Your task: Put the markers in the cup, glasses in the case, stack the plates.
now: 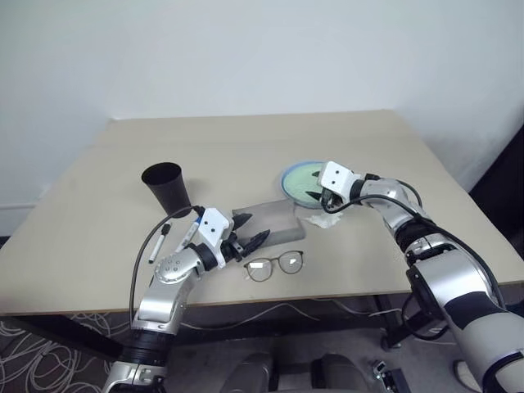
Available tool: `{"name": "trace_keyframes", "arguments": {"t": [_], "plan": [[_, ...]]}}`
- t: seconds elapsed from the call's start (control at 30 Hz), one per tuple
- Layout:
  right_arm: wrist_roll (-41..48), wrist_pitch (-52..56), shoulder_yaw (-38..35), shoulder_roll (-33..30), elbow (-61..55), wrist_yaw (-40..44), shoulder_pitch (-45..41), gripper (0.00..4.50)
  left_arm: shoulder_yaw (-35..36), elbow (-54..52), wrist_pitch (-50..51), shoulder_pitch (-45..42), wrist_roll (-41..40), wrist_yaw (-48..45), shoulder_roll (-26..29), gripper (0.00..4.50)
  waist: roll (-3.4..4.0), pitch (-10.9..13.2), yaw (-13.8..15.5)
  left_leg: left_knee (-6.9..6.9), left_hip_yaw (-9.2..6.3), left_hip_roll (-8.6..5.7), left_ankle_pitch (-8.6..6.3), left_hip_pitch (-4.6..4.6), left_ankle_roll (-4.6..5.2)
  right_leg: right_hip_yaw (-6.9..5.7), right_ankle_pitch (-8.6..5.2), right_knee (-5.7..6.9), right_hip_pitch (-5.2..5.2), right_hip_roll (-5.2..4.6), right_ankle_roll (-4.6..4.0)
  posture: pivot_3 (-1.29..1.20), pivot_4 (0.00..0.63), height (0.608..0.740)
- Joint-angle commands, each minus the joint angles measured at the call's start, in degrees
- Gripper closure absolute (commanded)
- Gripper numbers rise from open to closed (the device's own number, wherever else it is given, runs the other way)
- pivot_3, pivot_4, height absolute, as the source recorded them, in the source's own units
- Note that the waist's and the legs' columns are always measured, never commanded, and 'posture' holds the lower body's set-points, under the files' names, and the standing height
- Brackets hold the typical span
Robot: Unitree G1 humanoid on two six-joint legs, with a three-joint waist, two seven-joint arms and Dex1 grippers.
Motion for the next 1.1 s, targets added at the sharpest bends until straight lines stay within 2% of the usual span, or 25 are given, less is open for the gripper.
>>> {"name": "trace_keyframes", "arguments": {"t": [0.03,0.2,0.4,0.6,1.03,1.1], "plan": [[4.05,-0.54,-3.61,-1.94,-5.18,4.38,-1.68,2.01,0.67,-1.6,-0.42,-1.72,-0.2,-0.16,0.3,1.21,0.01,0.0,-0.01,-0.01,0.01,0.01,0.01,0.0,-0.01,0.01,0.02,0.0,0.0,0.01,-0.03,0.0,0.0,0.737],[9.48,5.21,-5.22,-4.82,-16.4,18.09,5.25,2.01,0.83,-1.04,-0.49,-2.07,-0.3,-0.58,0.53,1.21,0.01,-0.02,0.01,0.01,0.0,0.08,0.01,0.01,-0.02,-0.01,0.02,-0.03,0.06,0.03,-0.05,0.0,0.0,0.737],[12.65,16.23,-5.17,-6.72,-29.5,24.87,13.97,2.01,1.02,-0.1,-0.51,-2.77,-0.3,-1.31,0.97,1.21,0.02,-0.01,0.03,0.04,0.03,0.09,0.01,-0.02,-0.01,0.0,0.0,-0.05,0.06,-0.01,-0.08,0.0,0.0,0.737],[10.89,20.2,-4.72,-6.29,-29.62,21.79,16.02,2.01,1.01,0.94,-0.71,-3.9,-0.22,-1.9,1.11,1.21,0.02,-0.01,0.03,0.06,0.03,0.12,0.01,-0.02,-0.01,-0.01,0.01,-0.04,0.07,-0.06,-0.13,0.0,0.0,0.737],[8.51,21.66,-4.21,-4.22,-21.08,16.17,13.41,2.01,1.05,1.21,-1.0,-4.1,-0.03,-1.97,0.98,1.21,0.02,-0.02,0.06,0.1,0.06,0.13,0.01,-0.03,-0.01,-0.03,0.03,-0.07,0.09,-0.05,-0.11,0.0,0.0,0.737],[8.55,21.59,-4.46,-4.06,-20.16,15.62,12.92,2.39,1.11,1.19,-1.01,-4.06,-0.03,-1.89,0.99,1.21,0.01,-0.02,0.04,0.1,0.06,0.13,0.01,-0.03,-0.01,-0.03,0.03,-0.07,0.09,-0.04,-0.11,0.0,0.0,0.737]]}}
